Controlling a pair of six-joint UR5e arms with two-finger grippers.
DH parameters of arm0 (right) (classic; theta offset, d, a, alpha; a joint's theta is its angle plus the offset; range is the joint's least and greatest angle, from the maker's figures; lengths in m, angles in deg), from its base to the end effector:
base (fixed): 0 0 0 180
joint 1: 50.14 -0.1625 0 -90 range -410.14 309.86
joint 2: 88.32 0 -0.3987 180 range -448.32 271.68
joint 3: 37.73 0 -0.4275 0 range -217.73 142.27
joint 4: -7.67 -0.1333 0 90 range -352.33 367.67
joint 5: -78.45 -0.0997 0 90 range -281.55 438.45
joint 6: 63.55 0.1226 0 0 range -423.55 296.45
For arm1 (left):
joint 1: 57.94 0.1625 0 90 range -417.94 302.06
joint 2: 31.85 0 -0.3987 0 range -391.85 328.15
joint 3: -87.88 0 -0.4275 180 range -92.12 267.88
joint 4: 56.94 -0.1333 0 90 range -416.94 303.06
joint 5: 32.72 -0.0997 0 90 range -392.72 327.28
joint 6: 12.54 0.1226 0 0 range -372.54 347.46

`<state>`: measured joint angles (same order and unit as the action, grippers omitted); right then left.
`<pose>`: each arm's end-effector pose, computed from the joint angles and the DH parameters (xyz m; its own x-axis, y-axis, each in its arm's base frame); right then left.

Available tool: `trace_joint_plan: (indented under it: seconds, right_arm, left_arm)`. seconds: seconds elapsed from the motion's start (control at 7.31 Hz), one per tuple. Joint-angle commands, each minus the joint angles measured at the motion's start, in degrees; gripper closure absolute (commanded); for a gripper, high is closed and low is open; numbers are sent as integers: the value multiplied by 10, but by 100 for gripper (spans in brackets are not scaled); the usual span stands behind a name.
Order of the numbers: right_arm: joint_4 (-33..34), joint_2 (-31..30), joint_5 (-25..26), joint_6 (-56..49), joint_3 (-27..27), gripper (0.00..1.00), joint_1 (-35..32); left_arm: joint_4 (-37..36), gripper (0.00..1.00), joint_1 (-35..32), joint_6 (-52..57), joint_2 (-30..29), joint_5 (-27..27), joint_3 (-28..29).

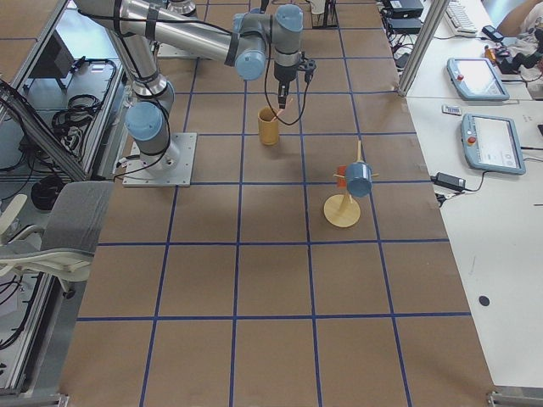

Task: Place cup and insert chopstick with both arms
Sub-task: 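Grasp the pink chopstick with the right gripper while the left grasps the blue cup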

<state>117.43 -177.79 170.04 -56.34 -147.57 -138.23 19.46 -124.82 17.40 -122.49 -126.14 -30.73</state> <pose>0.1131 -0.5069 0.2888 -0.9870 0.1582 0.0289 0.1585 0.9873 0.0071 0.0571 -0.4545 0.2075 -0.9897 0.1152 0.0849 0.1337 0.9556 0.2624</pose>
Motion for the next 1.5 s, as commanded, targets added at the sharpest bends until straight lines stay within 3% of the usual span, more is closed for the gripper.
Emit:
trace_joint_plan:
  seconds: [0.0,0.27,0.41,0.55,0.96,1.37]
  right_arm:
    - [3,0,0,0,3,78,1]
    - [1,0,-3,-1,22,82,0]
    - [0,0,-4,-1,29,93,0]
    - [-1,1,-5,-2,30,98,0]
    - [-23,-7,-7,-1,65,99,3]
    - [-118,-16,-3,-1,146,100,2]
  left_arm:
    - [0,6,3,5,0,-2,-17]
    - [-3,11,3,5,-1,0,-31]
    - [-12,72,3,10,-2,-2,-32]
    - [-13,100,4,9,-3,-3,-29]
    - [-22,100,4,13,-2,-4,-15]
    - [-5,100,-8,-6,-5,-12,33]
